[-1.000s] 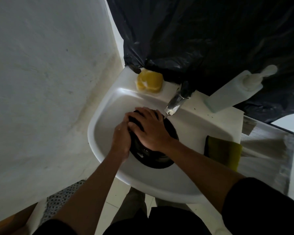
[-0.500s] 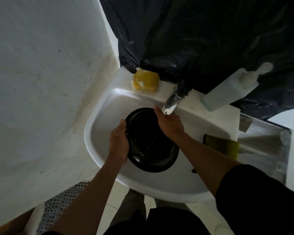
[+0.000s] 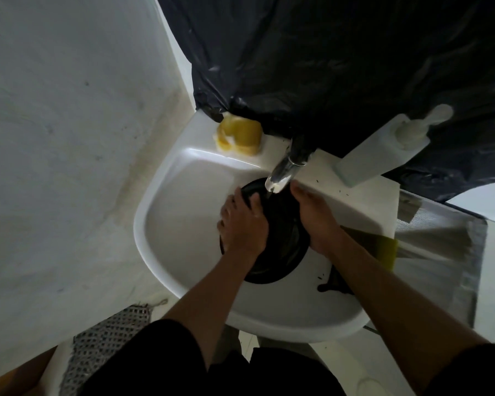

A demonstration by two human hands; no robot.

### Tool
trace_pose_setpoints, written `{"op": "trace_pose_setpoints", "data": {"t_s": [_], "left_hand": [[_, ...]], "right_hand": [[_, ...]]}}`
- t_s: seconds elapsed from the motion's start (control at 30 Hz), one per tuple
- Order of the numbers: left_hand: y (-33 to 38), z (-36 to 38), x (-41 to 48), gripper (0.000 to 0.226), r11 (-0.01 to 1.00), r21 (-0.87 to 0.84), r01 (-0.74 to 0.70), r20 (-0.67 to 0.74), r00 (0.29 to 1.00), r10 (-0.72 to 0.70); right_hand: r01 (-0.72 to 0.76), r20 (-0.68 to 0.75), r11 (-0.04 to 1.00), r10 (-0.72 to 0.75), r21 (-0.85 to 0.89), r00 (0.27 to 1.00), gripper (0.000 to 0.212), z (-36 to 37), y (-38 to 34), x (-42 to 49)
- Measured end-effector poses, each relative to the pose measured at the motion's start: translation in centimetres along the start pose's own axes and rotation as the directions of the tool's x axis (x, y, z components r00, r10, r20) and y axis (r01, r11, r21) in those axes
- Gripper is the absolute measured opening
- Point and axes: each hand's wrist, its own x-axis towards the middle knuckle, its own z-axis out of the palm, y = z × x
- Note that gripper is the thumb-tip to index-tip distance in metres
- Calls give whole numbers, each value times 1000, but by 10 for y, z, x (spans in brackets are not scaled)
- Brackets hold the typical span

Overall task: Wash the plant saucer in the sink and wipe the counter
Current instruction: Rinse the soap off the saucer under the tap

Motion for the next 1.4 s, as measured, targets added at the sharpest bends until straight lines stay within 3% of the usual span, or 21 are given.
{"op": "trace_pose_setpoints", "data": {"t_s": [0.13, 0.27, 0.47, 0.57, 0.73, 0.83, 0.9, 1.03, 1.2, 1.3, 1.4], "left_hand": [[11, 15, -7, 70, 991, 128, -26, 101, 995, 14], [20, 24, -24, 71, 951, 173, -255, 193, 956, 221], [-3, 6, 2, 73, 860, 217, -462, 213, 882, 420], [-12, -12, 20, 62, 932, 147, -332, 144, 939, 312], [-16, -39, 32, 76, 997, -62, -45, 215, 975, 57], [-21, -50, 32, 68, 977, -170, 128, 241, 967, -85], [-28, -55, 29, 69, 933, -259, 249, 268, 947, -178], [-35, -56, 19, 83, 845, -353, 402, 196, 915, -353], [-34, -62, 8, 109, 736, -428, 524, 153, 845, -513], [-26, -62, 4, 99, 648, -533, 544, 124, 808, -576], [-27, -63, 4, 74, 555, -646, 524, 109, 783, -613]], "right_hand": [[7, -30, 1000, -7, -6, 1000, 30, -6, 9, -3], [-43, -60, 997, 47, 66, 997, 33, -4, 21, -7], [-91, -25, 978, 97, 188, 995, 39, -11, 26, -12], [-101, 7, 977, 102, 189, 995, 42, -16, 21, -12], [-109, 49, 990, 105, 91, 993, 41, -27, 9, -10], [-71, -37, 977, 64, -202, 997, 43, -27, 8, -2], [-39, -24, 891, 32, -452, 999, 54, -19, 8, 3], [17, 6, 705, -18, -709, 1000, 85, 12, 12, 8], [63, -23, 376, -220, -925, 975, 73, 54, 12, 0], [156, 96, 202, -280, -967, 955, 72, 79, 16, -7], [223, 183, 121, -274, -967, 944, 74, 94, 16, -14]]}}
